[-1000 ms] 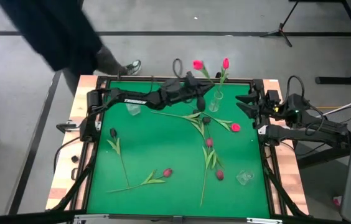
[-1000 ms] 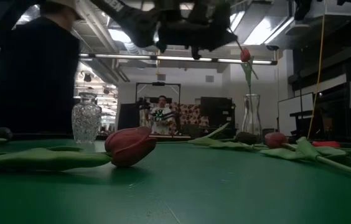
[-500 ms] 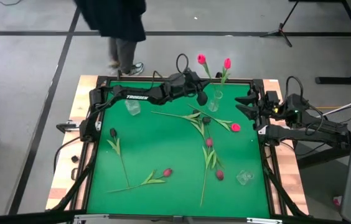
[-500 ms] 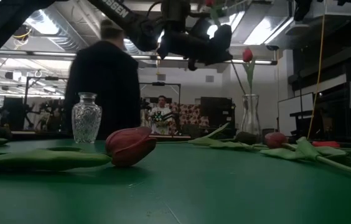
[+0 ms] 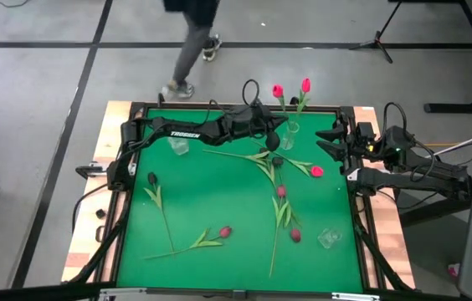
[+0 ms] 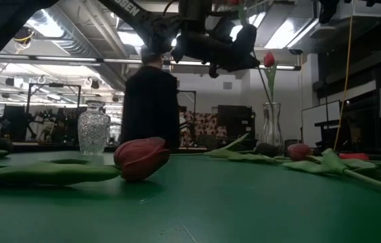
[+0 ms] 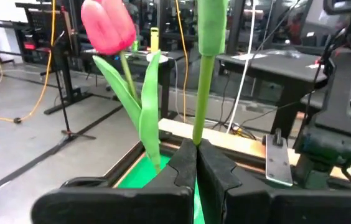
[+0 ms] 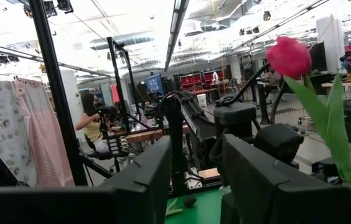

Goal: Sort flowers into vase by color
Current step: Put the left pink flower into the top right transparent vase

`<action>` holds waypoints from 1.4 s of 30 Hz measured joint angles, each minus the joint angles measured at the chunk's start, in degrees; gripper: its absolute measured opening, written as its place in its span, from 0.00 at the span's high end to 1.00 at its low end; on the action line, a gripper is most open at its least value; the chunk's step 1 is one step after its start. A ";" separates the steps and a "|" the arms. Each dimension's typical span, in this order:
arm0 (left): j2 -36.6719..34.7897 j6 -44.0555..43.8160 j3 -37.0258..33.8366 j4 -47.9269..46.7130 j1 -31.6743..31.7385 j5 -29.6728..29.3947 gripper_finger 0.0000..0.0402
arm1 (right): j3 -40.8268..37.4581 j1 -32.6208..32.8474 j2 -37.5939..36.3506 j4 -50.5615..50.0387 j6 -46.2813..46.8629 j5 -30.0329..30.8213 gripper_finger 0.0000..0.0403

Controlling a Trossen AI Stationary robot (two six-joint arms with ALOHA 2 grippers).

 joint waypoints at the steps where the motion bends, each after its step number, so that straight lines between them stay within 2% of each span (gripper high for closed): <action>1: 0.29 0.15 0.00 0.40 0.07 -0.01 1.00 | 0.00 0.00 -0.01 0.00 0.00 0.00 0.64; 35: 1.76 -0.05 0.02 0.63 0.40 -0.09 1.00 | 0.00 0.00 0.01 -1.25 0.85 0.20 0.64; 42: 2.58 -0.48 4.20 -3.03 1.45 1.20 1.00 | 0.00 0.00 0.01 -1.22 1.06 0.15 0.64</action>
